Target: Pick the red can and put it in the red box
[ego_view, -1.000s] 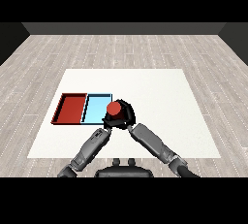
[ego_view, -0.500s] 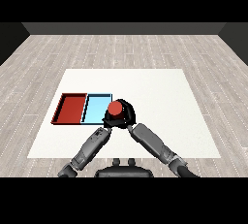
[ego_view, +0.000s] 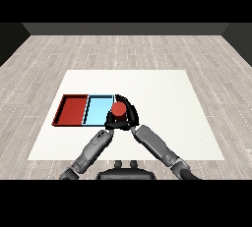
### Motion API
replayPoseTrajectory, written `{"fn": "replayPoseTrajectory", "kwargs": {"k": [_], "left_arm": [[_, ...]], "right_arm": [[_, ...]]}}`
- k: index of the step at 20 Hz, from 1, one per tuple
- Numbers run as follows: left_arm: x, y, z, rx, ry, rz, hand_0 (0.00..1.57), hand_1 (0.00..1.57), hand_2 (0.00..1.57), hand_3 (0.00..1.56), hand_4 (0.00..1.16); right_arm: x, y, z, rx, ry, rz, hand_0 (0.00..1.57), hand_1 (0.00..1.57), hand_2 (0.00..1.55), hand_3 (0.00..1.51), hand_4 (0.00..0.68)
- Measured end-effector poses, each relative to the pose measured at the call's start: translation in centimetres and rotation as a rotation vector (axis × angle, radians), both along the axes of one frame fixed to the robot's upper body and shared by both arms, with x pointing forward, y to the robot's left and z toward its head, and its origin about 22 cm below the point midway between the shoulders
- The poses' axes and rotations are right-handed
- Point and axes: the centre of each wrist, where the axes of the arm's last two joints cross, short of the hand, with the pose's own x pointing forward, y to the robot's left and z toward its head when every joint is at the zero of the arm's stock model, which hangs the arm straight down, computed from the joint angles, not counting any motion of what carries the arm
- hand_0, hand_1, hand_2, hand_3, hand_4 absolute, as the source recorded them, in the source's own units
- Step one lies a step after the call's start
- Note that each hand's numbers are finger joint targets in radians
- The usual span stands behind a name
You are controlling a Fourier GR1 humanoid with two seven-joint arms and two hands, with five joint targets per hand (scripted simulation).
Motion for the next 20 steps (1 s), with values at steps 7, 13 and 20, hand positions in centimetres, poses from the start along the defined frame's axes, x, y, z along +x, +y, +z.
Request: {"fn": "replayPoseTrajectory", "kwargs": {"k": [7,13,20], "left_arm": [[-0.6,0.2,-0.3,-0.013,0.027,0.003,1.57,1.57,1.57,1.51,1.14],[0.1,2.0,-0.6,-0.001,0.038,0.057,1.57,1.57,1.57,1.48,1.13],[0.7,5.1,0.2,0.085,-0.002,0.139,1.57,1.57,1.57,1.47,1.12]], "right_arm": [[0.3,-1.0,0.5,0.017,-0.007,-0.023,0.0,0.0,0.0,0.0,0.0],[0.0,-4.5,2.0,0.056,-0.048,-0.091,0.0,0.0,0.0,0.0,0.0],[-3.0,-10.5,2.5,0.09,-0.097,-0.177,0.0,0.0,0.0,0.0,0.0]]}}
